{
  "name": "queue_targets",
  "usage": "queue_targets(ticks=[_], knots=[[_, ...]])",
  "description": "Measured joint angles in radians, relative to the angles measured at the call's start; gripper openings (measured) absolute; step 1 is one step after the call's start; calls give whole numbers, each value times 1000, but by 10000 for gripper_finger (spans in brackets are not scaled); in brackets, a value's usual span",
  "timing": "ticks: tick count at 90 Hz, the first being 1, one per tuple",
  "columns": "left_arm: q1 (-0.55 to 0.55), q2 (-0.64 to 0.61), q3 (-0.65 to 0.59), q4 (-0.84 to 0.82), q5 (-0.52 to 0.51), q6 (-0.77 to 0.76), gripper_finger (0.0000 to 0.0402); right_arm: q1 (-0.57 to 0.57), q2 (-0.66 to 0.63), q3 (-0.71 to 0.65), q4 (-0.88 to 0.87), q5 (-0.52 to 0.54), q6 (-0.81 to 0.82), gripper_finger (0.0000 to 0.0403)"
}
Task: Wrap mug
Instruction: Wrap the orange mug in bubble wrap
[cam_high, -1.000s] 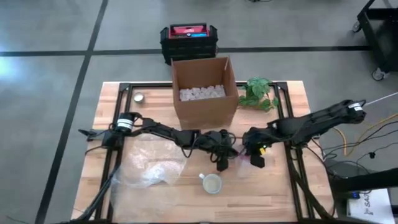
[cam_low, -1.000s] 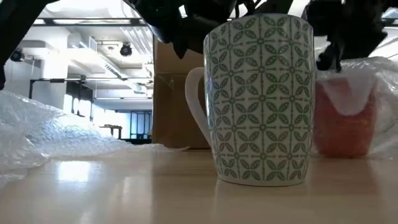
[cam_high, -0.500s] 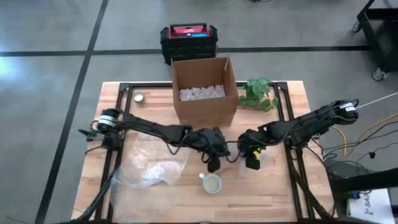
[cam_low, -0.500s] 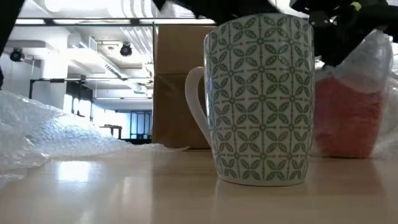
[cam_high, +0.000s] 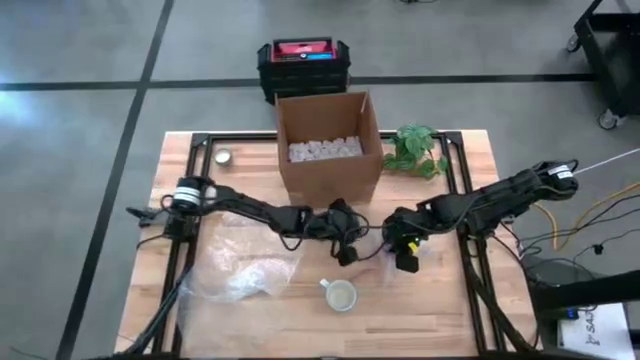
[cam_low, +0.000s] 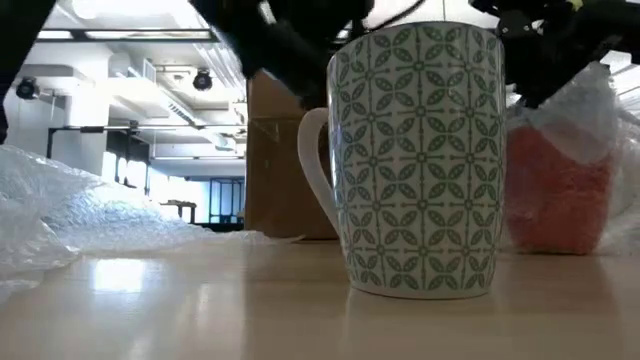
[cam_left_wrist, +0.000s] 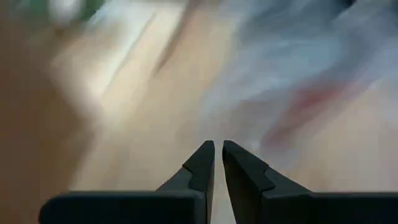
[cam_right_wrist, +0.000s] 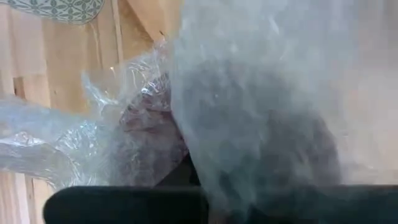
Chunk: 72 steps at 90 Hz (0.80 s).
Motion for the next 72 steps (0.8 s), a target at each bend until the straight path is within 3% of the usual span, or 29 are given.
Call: queue_targets(ticks=[20,37,72], knots=[[-4,139,174,46,59,37,21,0,-1,0,5,0,0,0],[-7,232,312,-99,79,28,21,2,0,-1,-9,-12,-1,0],[-8,243,336,-176,86,17,21,2,-50,97,-181,2,19,0]])
